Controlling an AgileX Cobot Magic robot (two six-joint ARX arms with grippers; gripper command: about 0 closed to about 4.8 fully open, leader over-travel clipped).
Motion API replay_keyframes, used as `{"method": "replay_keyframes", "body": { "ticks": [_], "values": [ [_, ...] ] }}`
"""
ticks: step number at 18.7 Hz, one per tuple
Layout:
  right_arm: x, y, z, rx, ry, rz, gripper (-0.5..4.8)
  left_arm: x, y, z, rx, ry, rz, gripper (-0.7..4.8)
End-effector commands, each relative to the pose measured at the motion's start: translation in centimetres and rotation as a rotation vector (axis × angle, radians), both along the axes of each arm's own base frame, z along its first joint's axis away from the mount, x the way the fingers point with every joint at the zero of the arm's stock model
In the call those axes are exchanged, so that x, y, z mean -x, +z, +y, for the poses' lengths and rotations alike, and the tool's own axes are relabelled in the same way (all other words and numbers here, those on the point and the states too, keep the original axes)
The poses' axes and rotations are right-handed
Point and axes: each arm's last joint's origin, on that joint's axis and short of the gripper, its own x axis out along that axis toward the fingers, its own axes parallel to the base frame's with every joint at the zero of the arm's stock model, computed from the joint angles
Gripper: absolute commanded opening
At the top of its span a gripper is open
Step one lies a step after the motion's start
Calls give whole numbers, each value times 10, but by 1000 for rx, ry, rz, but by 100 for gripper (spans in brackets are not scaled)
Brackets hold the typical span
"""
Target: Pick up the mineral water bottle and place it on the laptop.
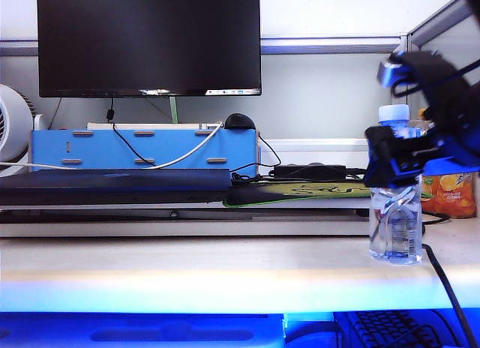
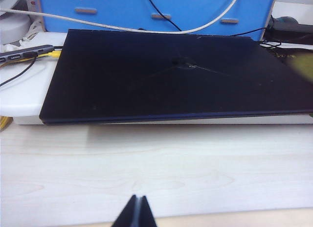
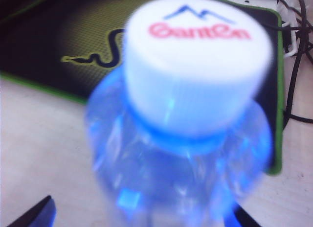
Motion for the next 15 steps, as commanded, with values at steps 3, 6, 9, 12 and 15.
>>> {"method": "replay_keyframes", "body": {
  "ticks": [3, 6, 9, 12, 15],
  "values": [
    [-20, 2, 6, -26, -43, -14, 479, 0, 0, 0, 0, -6, 4, -2],
    [-28, 2, 9, -30, -49, -28, 479, 0, 0, 0, -1, -6, 4, -2],
    [-34, 7, 10, -24, -94, -47, 479, 0, 0, 0, -1, -6, 4, -2],
    [-41, 13, 12, -21, -127, -68, 479, 0, 0, 0, 0, -6, 4, -2],
    [-50, 9, 12, -44, -148, -45, 479, 0, 0, 0, -1, -5, 4, -2]
  ]
}}
